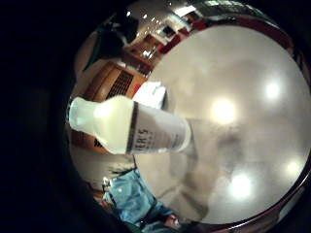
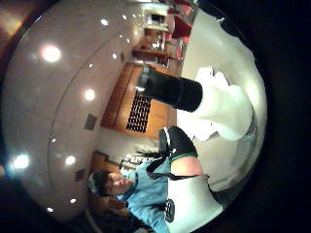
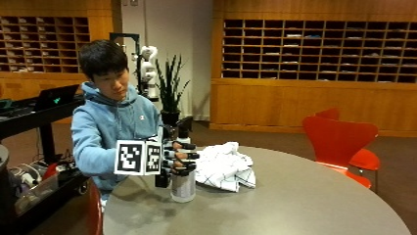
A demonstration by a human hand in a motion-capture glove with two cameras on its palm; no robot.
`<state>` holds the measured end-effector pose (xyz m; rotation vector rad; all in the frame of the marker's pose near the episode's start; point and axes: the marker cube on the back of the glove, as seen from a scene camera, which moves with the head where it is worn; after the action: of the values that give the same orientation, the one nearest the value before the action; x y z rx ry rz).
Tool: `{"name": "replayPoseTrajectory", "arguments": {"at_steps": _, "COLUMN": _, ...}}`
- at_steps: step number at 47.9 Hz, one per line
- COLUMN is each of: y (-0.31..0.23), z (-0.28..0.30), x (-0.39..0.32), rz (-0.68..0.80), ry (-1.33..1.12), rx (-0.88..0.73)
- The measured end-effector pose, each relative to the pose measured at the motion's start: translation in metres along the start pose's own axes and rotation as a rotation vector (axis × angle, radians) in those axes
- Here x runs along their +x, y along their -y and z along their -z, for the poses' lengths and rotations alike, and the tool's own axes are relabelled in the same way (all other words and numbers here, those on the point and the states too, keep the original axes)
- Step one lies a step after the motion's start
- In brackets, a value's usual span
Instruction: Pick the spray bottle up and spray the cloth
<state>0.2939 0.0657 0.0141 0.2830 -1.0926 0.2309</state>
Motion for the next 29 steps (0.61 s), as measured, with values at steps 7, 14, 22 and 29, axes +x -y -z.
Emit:
{"name": "replayPoseTrajectory", "arguments": {"at_steps": 7, "y": 0.011, "z": -0.020, "x": -0.002, "rz": -0.021, "ry": -0.049, "rx": -0.098}}
{"name": "replayPoseTrajectory", "arguments": {"at_steps": 14, "y": 0.025, "z": -0.033, "x": -0.008, "rz": -0.023, "ry": -0.076, "rx": -0.081}}
{"name": "replayPoseTrajectory", "arguments": {"at_steps": 22, "y": 0.035, "z": -0.046, "x": -0.013, "rz": -0.023, "ry": -0.028, "rx": -0.063}}
{"name": "replayPoseTrajectory", "arguments": {"at_steps": 29, "y": 0.040, "z": -0.056, "x": -0.016, "rz": -0.016, "ry": 0.004, "rx": -0.042}}
